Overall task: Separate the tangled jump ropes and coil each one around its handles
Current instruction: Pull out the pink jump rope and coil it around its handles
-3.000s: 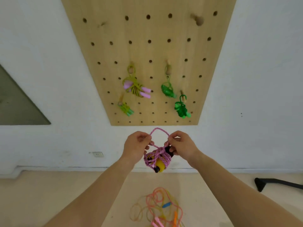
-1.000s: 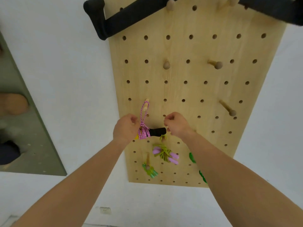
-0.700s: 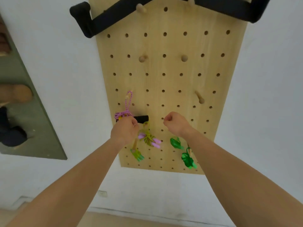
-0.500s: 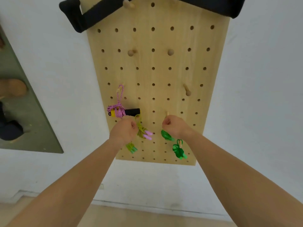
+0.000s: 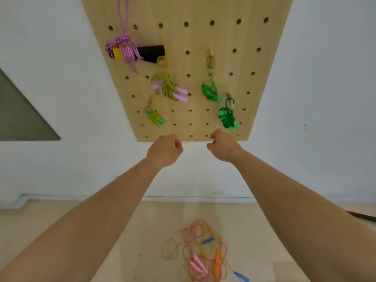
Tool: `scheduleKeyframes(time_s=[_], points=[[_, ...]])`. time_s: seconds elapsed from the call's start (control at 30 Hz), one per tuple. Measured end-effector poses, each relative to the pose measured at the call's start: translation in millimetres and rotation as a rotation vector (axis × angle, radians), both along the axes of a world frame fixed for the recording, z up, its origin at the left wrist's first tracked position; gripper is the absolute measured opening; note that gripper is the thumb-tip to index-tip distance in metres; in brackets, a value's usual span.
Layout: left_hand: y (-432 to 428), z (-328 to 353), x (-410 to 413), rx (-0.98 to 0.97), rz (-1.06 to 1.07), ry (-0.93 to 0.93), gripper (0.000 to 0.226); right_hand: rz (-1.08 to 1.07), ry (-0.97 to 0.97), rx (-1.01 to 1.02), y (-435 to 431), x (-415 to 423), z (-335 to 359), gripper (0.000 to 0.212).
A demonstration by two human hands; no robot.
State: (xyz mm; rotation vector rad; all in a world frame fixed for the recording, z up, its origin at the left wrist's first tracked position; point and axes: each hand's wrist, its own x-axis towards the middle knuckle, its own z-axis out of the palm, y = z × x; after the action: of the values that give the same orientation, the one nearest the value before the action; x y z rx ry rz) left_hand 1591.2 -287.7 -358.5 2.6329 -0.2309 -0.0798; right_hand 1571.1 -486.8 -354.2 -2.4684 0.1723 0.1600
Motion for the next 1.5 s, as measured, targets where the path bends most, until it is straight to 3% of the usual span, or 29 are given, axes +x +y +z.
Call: scheduleKeyframes(time_s=[0.4, 0.57, 0.8, 0.97, 1.33, 1.5], points=[[-25.8, -359.6, -34.1, 0.068, -0.068, 0.279, 0.013, 0.008, 0.238, -0.017, 16.5, -30.9, -362.2, 0.046], [-35.8, -513.5, -62.0, 0.089, -0.064, 0.329, 0.024, -0.009, 0.329, -0.029, 12.3, -57.7, -516.9, 0.046], [-34.3, -691.6, -99.4, 0.08, -0.063, 0.366, 0.022, -0.019, 0.394, -0.08, 13.1, -97.5, -693.5, 0.045], [-21.0, -757.0, -128.6, 0.063, -0.061, 0.382, 0.012, -0.035, 0.382, -0.076, 16.6, -134.3, -759.5, 0.041], [17.4, -828.8, -214.5, 0.047, -0.029, 0.476, 0.031, 0.006, 0.419, -0.054, 39.1, -221.0, -829.0, 0.04], [12.6, -874.2, -209.9, 0.155, -0.138, 0.306, 0.025, -0.033, 0.486, -0.04, 35.0, -226.1, -875.5, 0.037]])
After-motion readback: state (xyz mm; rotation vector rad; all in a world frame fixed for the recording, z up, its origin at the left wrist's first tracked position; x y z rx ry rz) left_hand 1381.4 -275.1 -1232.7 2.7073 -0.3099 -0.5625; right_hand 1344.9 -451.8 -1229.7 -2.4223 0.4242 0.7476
